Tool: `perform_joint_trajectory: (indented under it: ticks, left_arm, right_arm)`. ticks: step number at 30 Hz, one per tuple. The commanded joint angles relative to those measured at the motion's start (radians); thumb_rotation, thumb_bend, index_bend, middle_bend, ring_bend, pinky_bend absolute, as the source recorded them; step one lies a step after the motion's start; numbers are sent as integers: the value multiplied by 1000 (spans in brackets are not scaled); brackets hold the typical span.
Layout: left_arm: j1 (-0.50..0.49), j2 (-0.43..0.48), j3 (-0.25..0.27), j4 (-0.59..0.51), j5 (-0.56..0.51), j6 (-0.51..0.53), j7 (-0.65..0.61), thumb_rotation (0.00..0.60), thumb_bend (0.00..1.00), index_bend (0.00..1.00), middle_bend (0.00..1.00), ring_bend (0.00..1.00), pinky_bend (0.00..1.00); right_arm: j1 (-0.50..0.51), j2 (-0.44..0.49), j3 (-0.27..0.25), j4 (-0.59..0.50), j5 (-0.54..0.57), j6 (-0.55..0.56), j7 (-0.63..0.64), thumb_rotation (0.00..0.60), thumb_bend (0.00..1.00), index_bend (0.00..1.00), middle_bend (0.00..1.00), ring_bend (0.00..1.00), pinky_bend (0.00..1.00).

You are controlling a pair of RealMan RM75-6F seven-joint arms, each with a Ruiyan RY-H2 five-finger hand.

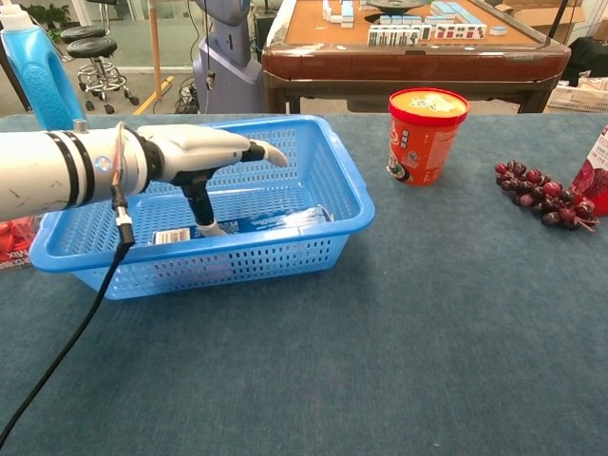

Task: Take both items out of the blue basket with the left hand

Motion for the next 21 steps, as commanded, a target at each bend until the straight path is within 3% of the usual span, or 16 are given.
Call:
perform_joint_trajectory:
  ticks: [1,15,21]
  left_arm:
    - [-5,-21,0,22,-5,6,7,600,168,0,3,0,103]
    - [8,-16,-14,102,-27,98,78,600,168,0,3,0,103]
    - [27,46,-25,34,-34,102,68,600,168,0,3,0,103]
  right_arm:
    - [1,0,0,0,-1,0,0,600,212,265,263,268,378]
    - [3,-4,-1,9,2,-5,8,600,212,264,263,268,378]
    - [8,-7,-1,13,3,-12,9,600,212,265,263,268,378]
